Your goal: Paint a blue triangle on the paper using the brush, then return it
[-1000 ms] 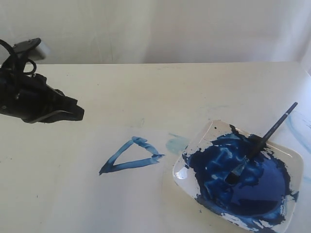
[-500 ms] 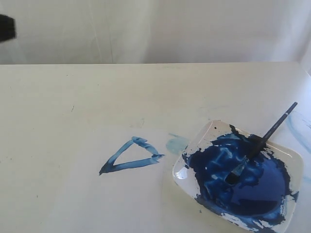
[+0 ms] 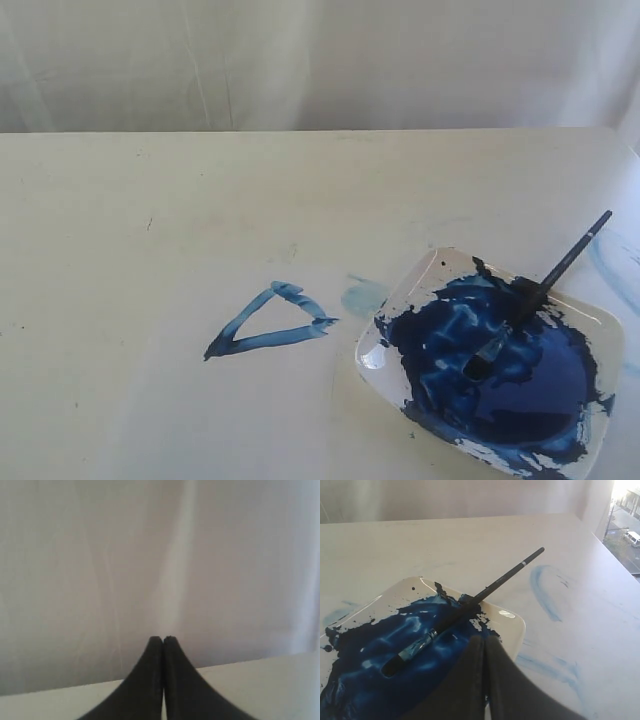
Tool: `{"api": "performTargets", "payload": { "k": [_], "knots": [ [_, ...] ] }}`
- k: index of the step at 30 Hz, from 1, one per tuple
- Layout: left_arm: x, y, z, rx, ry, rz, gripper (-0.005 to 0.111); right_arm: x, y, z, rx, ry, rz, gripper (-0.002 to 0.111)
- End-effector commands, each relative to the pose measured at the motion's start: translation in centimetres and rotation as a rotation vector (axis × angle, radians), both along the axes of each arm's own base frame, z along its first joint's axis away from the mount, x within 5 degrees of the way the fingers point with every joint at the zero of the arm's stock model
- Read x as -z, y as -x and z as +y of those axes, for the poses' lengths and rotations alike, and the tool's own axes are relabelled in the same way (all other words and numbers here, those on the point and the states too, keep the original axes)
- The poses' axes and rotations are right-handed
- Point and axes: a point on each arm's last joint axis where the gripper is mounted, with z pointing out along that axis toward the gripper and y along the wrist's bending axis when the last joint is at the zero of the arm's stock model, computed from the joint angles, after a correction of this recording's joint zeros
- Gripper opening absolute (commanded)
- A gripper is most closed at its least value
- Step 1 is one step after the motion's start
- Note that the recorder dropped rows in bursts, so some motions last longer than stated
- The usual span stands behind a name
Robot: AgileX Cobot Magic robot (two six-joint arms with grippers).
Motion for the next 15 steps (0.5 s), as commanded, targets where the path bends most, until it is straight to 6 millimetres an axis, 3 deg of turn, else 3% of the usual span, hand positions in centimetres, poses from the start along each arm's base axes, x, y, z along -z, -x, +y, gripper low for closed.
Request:
{"api": "performTargets", "payload": {
  "k": [1,3,9,15],
  "knots": [
    [4.36,-1.03,1.24,-0.079,0.298,0.045,0.0,0.0,0.02,-0.01,-0.003,0.01,-0.007,0.0],
    [5.26,-1.18,1.35,-0.072,0.4,0.075,0.0,0.0,0.02,-0.01,-0.003,0.01,-0.007,0.0],
    [5.19,-1.15,1.3,-0.031,0.563,0.109,0.0,0.0,0.02,-0.01,-0.003,0.01,-0.007,0.0],
    [5.28,-1.16,1.22,-0.027,0.555,0.12,0.0,0.0,0.02,-0.01,-0.003,0.01,-0.007,0.0]
  ]
}}
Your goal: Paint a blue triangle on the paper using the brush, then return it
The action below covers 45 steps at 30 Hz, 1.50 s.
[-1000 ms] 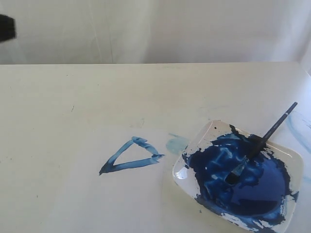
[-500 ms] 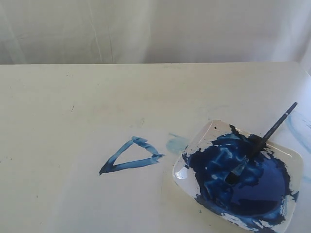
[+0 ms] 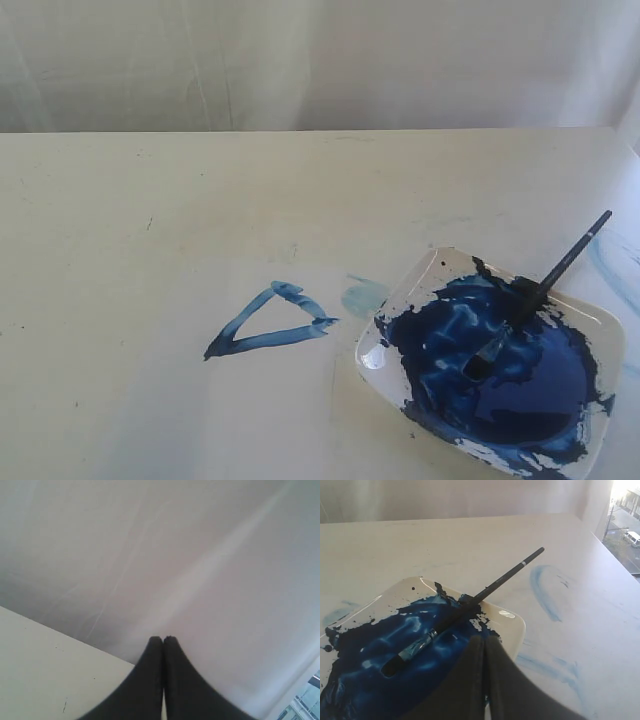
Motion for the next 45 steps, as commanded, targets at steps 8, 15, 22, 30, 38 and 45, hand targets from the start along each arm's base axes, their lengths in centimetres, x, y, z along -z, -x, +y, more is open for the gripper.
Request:
{"api": "performTargets", "payload": {
  "k": [8,15,22,30,38,45],
  "knots": [
    [3.3,-0.6,0.4,-0.075,-0.389,0.137,0.0,0.0,0.0,0.0,-0.003,0.01,-0.007,0.0],
    [8.8,-1.3,1.2,-0.121,-0.632,0.304,0.0,0.0,0.0,0.0,-0.003,0.01,-0.007,0.0],
    [14.1,-1.1,1.2,-0.075,-0.665,0.45,0.0,0.0,0.0,0.0,-0.003,0.01,-0.007,0.0],
    [15.6,-0.5,1.1,-0.016,-0.679,0.577,0.0,0.0,0.0,0.0,-0.003,0.01,-0.007,0.0],
    [15.4,0.2,1.2,-0.042,-0.713,0.515,0.0,0.0,0.0,0.0,-0.003,0.01,-0.007,0.0],
    [15.1,0.4,1.2,-0.061,-0.717,0.469,0.0,0.0,0.0,0.0,-0.003,0.01,-0.007,0.0]
  ]
}}
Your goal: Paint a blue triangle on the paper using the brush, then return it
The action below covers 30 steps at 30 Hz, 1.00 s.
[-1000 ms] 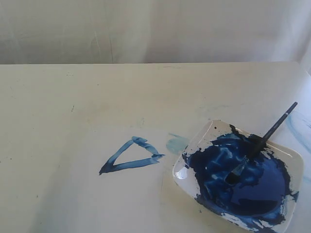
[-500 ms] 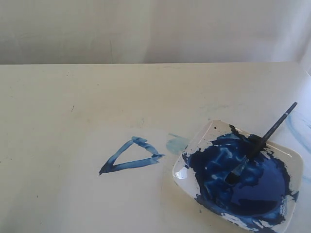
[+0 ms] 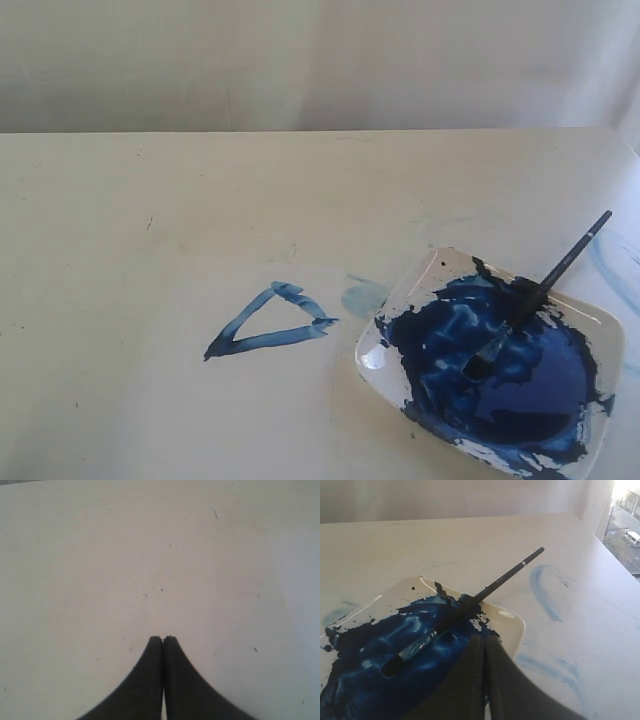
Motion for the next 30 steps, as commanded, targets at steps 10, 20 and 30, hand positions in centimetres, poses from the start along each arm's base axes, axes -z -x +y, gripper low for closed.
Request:
{"api": "performTargets", "payload": {
  "k": [10,20,30],
  "knots": [
    [0.14,0.08,0.01,-0.012,0.022,-0.003,0.0,0.0,0.02,-0.01,-0.003,0.009,-0.007,0.0],
    [0.13,0.08,0.1,-0.038,0.063,-0.003,0.0,0.0,0.02,-0.01,-0.003,0.009,-0.007,0.0],
    [0.13,0.08,0.1,-0.055,0.11,-0.003,0.0,0.0,0.02,-0.01,-0.003,0.009,-0.007,0.0]
  ]
}}
